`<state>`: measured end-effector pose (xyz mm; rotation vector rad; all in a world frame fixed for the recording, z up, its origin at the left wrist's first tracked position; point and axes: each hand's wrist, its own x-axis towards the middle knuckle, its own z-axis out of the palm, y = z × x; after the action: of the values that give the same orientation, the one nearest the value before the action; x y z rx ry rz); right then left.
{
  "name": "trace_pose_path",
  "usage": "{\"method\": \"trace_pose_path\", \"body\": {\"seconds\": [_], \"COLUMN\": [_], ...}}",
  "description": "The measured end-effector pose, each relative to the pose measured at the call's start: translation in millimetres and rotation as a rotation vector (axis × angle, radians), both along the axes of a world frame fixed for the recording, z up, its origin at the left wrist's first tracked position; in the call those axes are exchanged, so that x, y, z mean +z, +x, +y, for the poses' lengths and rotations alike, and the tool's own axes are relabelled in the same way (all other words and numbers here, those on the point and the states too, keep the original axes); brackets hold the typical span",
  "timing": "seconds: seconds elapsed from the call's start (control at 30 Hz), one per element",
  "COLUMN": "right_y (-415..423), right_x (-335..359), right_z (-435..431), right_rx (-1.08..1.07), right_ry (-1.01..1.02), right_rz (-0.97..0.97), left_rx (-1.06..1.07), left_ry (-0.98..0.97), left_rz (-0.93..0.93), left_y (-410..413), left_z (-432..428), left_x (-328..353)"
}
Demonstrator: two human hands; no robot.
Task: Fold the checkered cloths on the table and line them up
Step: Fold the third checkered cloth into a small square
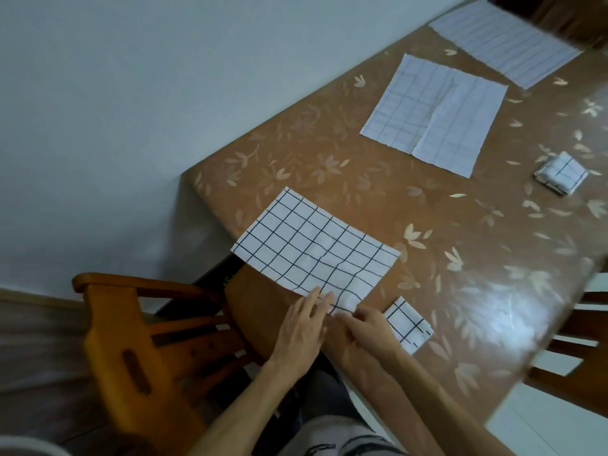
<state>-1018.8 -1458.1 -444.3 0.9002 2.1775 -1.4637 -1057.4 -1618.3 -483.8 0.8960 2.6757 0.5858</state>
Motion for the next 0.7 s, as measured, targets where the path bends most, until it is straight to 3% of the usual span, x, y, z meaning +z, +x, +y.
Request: {"method": "trace_pose_path", "body": {"seconds": [0.2, 0.37, 0.5, 0.6, 0.7], "right_y": [27, 35, 24, 9, -9], "right_x": [18, 6, -6, -2, 16], "right_z": [-13, 19, 41, 48, 51], "right_rx": [0.288, 0.143, 0.356, 0.389, 0.364], "right_ry": [-0.116, 0.404, 0.776, 0.738, 0.558], "right_rz": [0.134, 0.361, 0.332, 0.332, 0.360], "left_rx": [0.257, 0.402, 0.494, 0.571, 0.600], "left_ry": [0.274, 0.450, 0.469, 0.510, 0.504], "left_rz": [-0.169, -0.453, -0.592, -0.704, -0.717], "left_y": [9, 4, 3, 1, -3], "left_z": [-9, -30, -56, -76, -79], "left_x": [1, 10, 2, -11, 11]}}
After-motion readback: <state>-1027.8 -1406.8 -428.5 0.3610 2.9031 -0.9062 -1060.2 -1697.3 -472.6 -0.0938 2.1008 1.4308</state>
